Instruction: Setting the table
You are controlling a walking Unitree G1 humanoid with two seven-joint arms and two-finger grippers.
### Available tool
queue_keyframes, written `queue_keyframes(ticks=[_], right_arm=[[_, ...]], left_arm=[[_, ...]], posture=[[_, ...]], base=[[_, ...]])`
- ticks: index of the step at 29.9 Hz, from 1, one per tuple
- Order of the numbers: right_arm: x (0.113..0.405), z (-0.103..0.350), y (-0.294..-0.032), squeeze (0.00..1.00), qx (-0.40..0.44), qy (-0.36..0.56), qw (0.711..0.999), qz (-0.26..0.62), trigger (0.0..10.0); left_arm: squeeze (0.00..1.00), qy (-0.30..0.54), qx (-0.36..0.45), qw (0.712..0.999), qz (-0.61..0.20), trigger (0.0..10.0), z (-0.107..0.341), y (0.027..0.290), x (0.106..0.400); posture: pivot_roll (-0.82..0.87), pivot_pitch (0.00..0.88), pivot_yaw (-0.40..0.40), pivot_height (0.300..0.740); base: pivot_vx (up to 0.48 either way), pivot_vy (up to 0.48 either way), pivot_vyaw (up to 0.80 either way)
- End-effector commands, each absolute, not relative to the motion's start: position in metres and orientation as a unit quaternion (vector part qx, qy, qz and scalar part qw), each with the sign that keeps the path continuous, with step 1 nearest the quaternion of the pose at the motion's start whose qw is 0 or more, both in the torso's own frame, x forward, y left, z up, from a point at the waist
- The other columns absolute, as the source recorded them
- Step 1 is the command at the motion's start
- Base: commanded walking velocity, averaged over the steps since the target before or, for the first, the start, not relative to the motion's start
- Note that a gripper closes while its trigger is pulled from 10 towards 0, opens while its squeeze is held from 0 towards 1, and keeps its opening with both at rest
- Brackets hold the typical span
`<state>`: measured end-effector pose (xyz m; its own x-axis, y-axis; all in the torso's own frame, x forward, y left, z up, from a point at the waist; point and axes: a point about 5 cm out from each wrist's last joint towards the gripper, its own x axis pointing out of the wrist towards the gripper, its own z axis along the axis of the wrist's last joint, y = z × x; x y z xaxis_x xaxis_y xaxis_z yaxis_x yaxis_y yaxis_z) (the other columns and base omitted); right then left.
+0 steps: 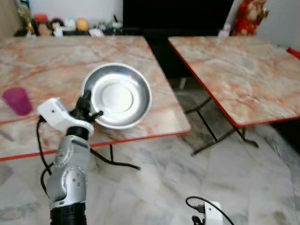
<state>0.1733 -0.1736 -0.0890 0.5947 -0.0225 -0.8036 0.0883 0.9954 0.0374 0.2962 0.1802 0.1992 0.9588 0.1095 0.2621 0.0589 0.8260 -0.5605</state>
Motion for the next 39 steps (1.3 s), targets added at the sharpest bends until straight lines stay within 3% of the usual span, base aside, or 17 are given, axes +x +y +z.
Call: queue_keyframes(ticks=[1, 12, 21, 26, 39], right_arm=[[0.1631, -0.0924, -0.1852, 0.00, 0.029, 0.463, 0.885, -0.046, 10.0], [0.1659, -0.0909, -0.1841, 0.00, 0.011, 0.452, 0.891, -0.043, 10.0], [0.1685, -0.0894, -0.1848, 0.00, 0.014, 0.445, 0.894, -0.047, 10.0], [0.1697, -0.0891, -0.1828, 0.00, 0.013, 0.445, 0.895, -0.042, 10.0], [0.1725, -0.0879, -0.1807, 0.00, 0.011, 0.439, 0.897, -0.036, 10.0]], left_arm=[[0.00, -0.147, -0.299, 0.943, -0.011, 10.0, 0.2047, 0.1685, 0.2974], [0.00, -0.143, -0.298, 0.944, -0.011, 10.0, 0.2030, 0.1682, 0.2980], [0.00, -0.138, -0.297, 0.945, -0.010, 10.0, 0.2015, 0.1679, 0.2985], [0.00, -0.136, -0.295, 0.946, -0.007, 10.0, 0.2008, 0.1683, 0.2989], [0.00, -0.133, -0.292, 0.947, 0.001, 10.0, 0.1991, 0.1720, 0.3010]], posture=[[0.14, 0.032, -0.088, 0.740], [0.14, 0.018, -0.086, 0.740], [0.14, 0.028, -0.086, 0.740], [0.14, 0.031, -0.086, 0.740], [0.13, 0.033, -0.074, 0.740]], base=[[0.000, -0.371, -0.79], [0.000, -0.369, 0.00], [0.000, -0.365, 0.72], [0.000, -0.362, 0.09], [0.000, -0.352, 0.80]])
